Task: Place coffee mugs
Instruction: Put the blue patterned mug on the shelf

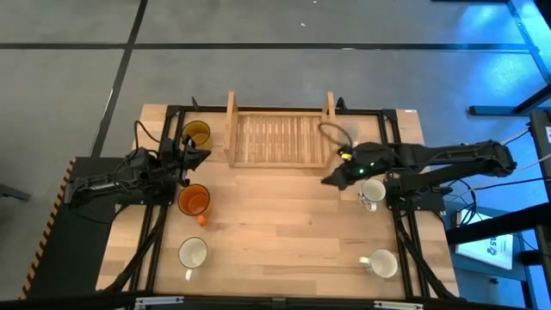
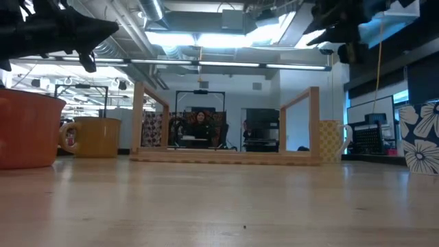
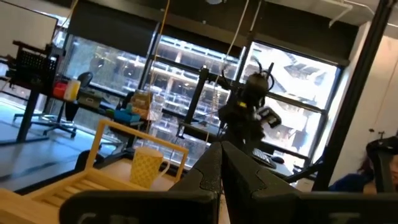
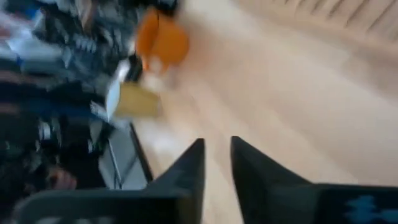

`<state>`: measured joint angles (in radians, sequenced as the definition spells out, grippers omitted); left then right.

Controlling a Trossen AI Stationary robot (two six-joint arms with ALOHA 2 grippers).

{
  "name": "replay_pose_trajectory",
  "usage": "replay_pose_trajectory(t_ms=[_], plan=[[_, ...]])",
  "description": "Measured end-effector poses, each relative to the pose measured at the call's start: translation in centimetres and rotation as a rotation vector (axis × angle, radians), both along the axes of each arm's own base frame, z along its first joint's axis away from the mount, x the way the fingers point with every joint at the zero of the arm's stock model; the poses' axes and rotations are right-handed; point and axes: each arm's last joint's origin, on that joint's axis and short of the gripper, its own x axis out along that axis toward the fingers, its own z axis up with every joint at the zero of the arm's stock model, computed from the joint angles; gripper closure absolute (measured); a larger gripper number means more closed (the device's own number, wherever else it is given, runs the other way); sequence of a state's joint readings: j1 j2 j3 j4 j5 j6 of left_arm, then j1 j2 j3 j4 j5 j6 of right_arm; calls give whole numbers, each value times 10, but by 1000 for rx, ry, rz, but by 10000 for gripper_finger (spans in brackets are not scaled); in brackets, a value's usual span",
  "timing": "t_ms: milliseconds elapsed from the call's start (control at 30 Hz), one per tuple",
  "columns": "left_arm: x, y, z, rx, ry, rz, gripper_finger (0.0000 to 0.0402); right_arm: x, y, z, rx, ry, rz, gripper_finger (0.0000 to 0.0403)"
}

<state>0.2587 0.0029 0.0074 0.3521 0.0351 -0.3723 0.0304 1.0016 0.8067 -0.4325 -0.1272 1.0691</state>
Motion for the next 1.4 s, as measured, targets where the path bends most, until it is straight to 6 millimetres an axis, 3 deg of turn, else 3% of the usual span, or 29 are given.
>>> replay_pose_trajectory(t_ms=[200,367,733,1200,1400], plan=[[0,0,0,-2,4,0,398,-9,13,1,78,220,20,223],[0,0,0,-4,4,0,398,-24,18,11,105,368,-42,192],[0,0,-1,-16,4,-1,398,-52,13,-1,67,737,-285,206],[1,1,-2,-25,19,14,398,-22,18,-36,-47,990,-167,210],[1,1,-2,-26,20,14,398,-24,20,-67,-8,1053,-109,210]])
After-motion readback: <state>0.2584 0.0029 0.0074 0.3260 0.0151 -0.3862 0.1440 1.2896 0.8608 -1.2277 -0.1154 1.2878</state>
